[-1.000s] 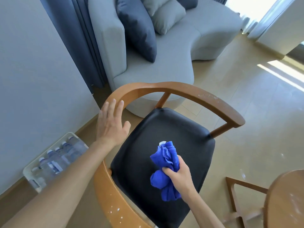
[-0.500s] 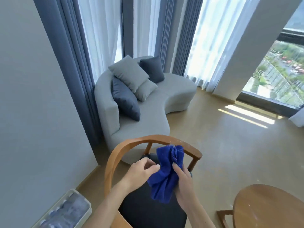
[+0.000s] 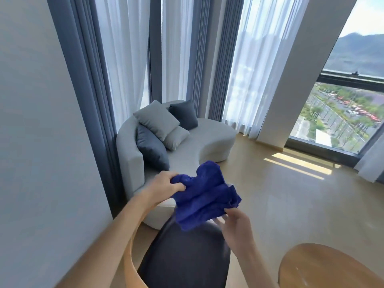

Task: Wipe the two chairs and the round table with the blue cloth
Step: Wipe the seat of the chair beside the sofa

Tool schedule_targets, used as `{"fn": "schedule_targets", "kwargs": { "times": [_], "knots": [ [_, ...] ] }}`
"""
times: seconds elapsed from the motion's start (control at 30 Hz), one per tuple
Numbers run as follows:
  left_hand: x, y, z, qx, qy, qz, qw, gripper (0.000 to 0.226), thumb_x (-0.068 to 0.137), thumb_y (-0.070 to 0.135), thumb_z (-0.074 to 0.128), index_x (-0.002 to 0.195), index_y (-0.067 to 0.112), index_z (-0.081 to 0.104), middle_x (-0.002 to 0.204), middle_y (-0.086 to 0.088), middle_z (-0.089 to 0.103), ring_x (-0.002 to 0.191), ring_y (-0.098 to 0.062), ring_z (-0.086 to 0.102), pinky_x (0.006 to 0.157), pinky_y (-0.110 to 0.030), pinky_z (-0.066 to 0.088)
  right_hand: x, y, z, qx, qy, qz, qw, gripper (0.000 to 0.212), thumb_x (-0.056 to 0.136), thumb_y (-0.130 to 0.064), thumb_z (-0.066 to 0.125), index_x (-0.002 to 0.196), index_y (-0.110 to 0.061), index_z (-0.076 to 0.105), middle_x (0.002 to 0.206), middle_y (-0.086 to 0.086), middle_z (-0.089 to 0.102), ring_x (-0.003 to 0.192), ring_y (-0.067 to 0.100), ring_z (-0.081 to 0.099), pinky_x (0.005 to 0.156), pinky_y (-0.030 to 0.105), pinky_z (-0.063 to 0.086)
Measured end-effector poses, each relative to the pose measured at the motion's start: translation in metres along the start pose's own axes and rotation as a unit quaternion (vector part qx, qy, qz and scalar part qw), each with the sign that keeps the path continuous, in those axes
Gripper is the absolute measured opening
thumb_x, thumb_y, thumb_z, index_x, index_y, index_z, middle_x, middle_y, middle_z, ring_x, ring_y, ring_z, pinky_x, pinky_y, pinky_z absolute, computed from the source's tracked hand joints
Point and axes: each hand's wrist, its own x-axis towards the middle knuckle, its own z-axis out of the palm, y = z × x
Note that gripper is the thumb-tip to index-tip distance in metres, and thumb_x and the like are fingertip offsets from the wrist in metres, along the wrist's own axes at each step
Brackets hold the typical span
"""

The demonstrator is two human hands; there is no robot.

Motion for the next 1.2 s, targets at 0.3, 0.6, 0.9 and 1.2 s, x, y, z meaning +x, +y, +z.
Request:
{"fn": "schedule_targets", "kwargs": {
  "times": [0.3, 0.6, 0.9, 1.2],
  "knots": [
    [-0.012, 0.063, -0.026, 0.022, -0.002, 0.11, 0.994, 0.027, 0.067, 0.024, 0.059, 0.091, 0.024, 0.069, 0.087, 0.003, 0.071, 0.086, -0.017, 0.065, 0.081, -0.03, 0.05, 0.0, -0.051, -0.006, -0.227, -0.027, -0.095, 0.969, 0.068, 0.083, 0.012, 0.06, 0.136, -0.026, 0.043, 0.135, 0.001, 0.053, 0.126, 0.017, 0.049, 0.105, 0.044, 0.043],
    [-0.025, 0.05, -0.035, -0.014, 0.018, 0.101, 0.995, 0.021, 0.08, 0.012, 0.064, 0.097, 0.023, 0.069, 0.09, 0.003, 0.071, 0.083, -0.009, 0.065, 0.072, -0.017, 0.05, 0.012, -0.046, 0.027, -0.367, -0.197, -0.026, 0.909, 0.087, 0.066, -0.028, 0.08, 0.136, -0.041, 0.03, 0.12, -0.003, 0.063, 0.107, 0.008, 0.064, 0.082, 0.02, 0.052],
    [-0.033, 0.033, -0.052, 0.029, 0.012, 0.103, 0.994, 0.023, 0.087, 0.012, 0.066, 0.104, 0.028, 0.066, 0.092, 0.014, 0.069, 0.087, -0.004, 0.065, 0.079, -0.019, 0.052, 0.02, -0.06, 0.048, -0.408, -0.131, -0.119, 0.896, 0.022, 0.069, 0.001, 0.067, 0.088, 0.006, 0.058, 0.072, 0.009, 0.055, 0.069, 0.015, 0.05, 0.067, 0.033, 0.042],
    [-0.034, 0.022, -0.059, 0.073, 0.01, 0.096, 0.993, 0.026, 0.093, 0.028, 0.063, 0.119, 0.027, 0.06, 0.108, 0.005, 0.066, 0.1, -0.012, 0.063, 0.091, -0.037, 0.053, 0.023, -0.076, 0.057, -0.419, -0.097, -0.173, 0.886, 0.018, 0.076, 0.01, 0.062, 0.083, -0.007, 0.06, 0.069, -0.001, 0.058, 0.065, 0.006, 0.051, 0.06, 0.021, 0.043]
  ]
}}
